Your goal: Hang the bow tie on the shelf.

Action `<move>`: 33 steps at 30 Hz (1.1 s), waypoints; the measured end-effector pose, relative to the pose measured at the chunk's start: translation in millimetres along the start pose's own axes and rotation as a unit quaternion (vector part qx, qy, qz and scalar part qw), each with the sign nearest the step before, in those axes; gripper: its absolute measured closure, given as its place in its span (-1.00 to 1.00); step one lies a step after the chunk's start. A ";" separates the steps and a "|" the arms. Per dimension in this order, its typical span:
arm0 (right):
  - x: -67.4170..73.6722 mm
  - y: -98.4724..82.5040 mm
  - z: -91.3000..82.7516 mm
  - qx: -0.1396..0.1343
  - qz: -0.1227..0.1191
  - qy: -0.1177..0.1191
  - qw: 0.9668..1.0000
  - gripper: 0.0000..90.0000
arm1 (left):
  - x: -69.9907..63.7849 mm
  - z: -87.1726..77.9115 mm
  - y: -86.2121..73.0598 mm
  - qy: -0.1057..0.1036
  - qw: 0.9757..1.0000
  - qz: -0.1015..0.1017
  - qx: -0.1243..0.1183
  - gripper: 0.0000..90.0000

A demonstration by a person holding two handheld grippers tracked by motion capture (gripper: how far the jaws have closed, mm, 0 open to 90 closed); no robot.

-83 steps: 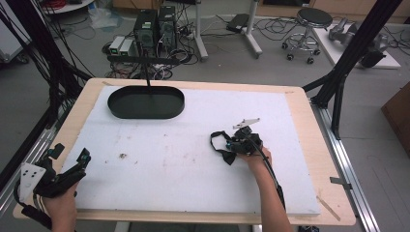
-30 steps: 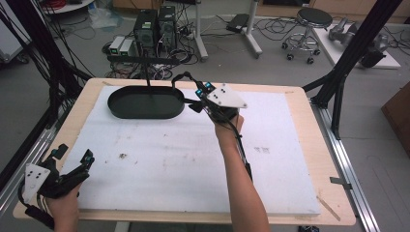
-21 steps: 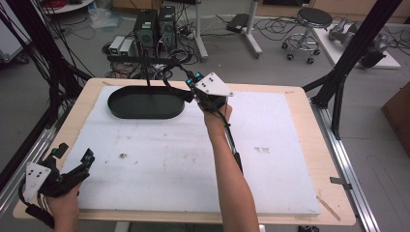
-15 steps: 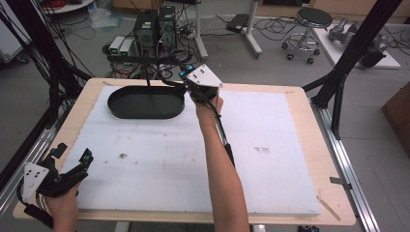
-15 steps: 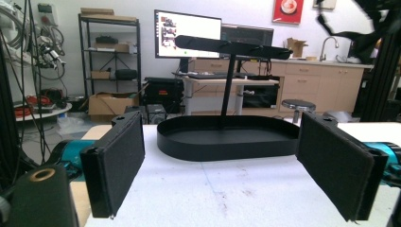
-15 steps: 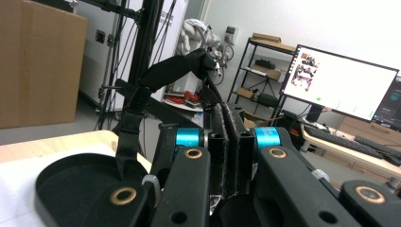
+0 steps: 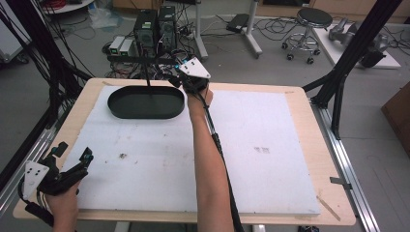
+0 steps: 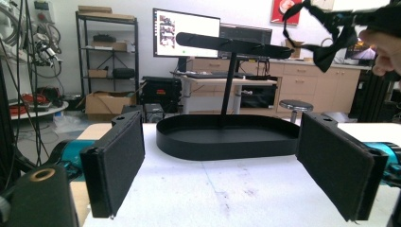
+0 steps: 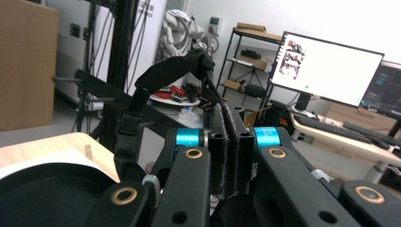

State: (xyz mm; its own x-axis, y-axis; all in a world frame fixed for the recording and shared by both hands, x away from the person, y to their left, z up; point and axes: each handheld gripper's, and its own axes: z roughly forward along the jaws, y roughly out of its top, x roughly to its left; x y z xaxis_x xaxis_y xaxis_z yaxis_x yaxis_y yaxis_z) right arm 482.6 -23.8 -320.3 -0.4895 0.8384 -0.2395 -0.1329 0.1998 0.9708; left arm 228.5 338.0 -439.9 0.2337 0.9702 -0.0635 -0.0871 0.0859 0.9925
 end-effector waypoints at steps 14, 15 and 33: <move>5.2 -30.3 23.9 0.036 0.005 -0.027 0.999 0.96 | -2.5 2.1 -1.5 -0.007 1.000 0.000 0.003 -0.63; 5.2 -30.3 23.9 0.036 0.005 -0.027 0.999 0.96 | -2.6 2.1 -1.7 -0.006 1.000 0.001 0.003 -0.63; 1.4 -26.7 11.8 0.073 0.026 -0.045 0.996 -0.24 | 0.0 1.5 1.3 -0.008 1.000 -0.007 -0.001 -0.63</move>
State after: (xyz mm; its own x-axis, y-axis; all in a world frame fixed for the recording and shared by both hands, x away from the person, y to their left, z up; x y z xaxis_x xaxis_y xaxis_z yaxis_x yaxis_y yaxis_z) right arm 495.6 -22.0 -346.4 -0.4128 0.8901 -0.1930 0.0204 0.2209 0.9751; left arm 229.9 337.7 -438.4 0.2500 0.9653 -0.0759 -0.0852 0.1000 0.9913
